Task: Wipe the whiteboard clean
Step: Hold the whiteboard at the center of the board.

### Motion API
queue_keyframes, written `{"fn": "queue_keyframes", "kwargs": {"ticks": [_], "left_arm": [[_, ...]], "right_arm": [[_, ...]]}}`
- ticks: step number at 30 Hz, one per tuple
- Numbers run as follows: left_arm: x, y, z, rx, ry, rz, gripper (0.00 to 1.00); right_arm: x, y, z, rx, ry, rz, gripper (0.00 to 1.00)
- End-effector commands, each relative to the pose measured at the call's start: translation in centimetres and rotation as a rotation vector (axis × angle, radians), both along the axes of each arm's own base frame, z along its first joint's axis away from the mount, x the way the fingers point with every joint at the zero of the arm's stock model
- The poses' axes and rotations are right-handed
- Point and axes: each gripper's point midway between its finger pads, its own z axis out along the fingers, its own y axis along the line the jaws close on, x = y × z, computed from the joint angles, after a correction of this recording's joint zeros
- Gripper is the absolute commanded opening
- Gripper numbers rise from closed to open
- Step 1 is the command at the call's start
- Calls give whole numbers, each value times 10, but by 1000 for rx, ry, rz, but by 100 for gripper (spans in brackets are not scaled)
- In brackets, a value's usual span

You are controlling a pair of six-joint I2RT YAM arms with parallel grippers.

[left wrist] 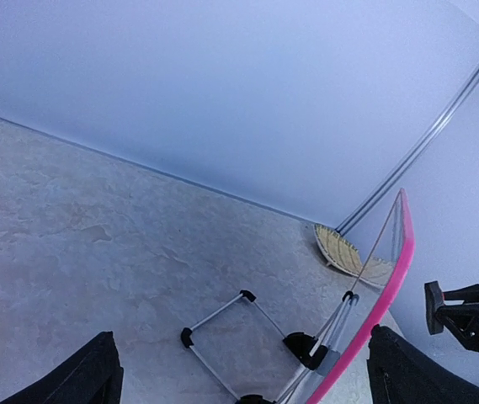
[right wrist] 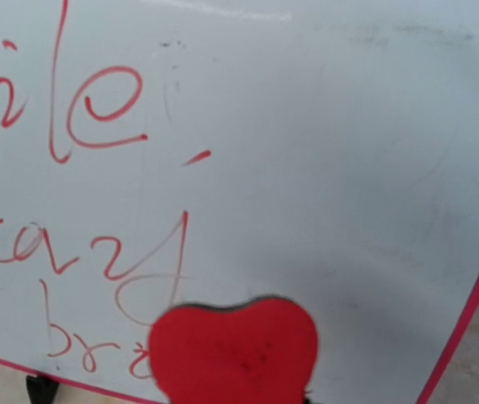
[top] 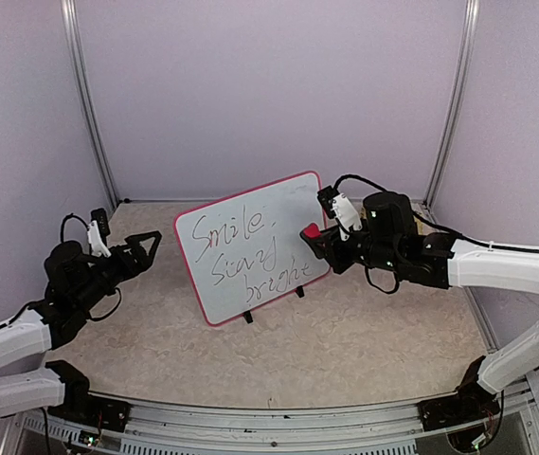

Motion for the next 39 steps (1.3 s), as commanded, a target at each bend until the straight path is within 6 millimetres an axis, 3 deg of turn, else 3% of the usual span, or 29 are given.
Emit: {"fn": "queue_keyframes", "kwargs": {"ticks": [1,7,10,22,31,39], "left_arm": [[-19,-21,33,-21,-169,-169,99],[-36,-23,48,-52,-310,-213,99],[-33,-19,47,-43,-319,-191,99],[-7,-47,54,-13,-324,-299,90],[-11,-76,56,5,-371,-469,89],[-8,-82,63,34,-428,-499,84]], "right_arm": [[-1,12,10,11,-25,29,26],[-1,21,11,8,-28,56,26],[-3,27,10,7,-26,74,27],[-12,51,16,20,-42,151,28],[-16,64,14,20,-39,185,28],[-23,79,10,6,-46,233,28]]}}
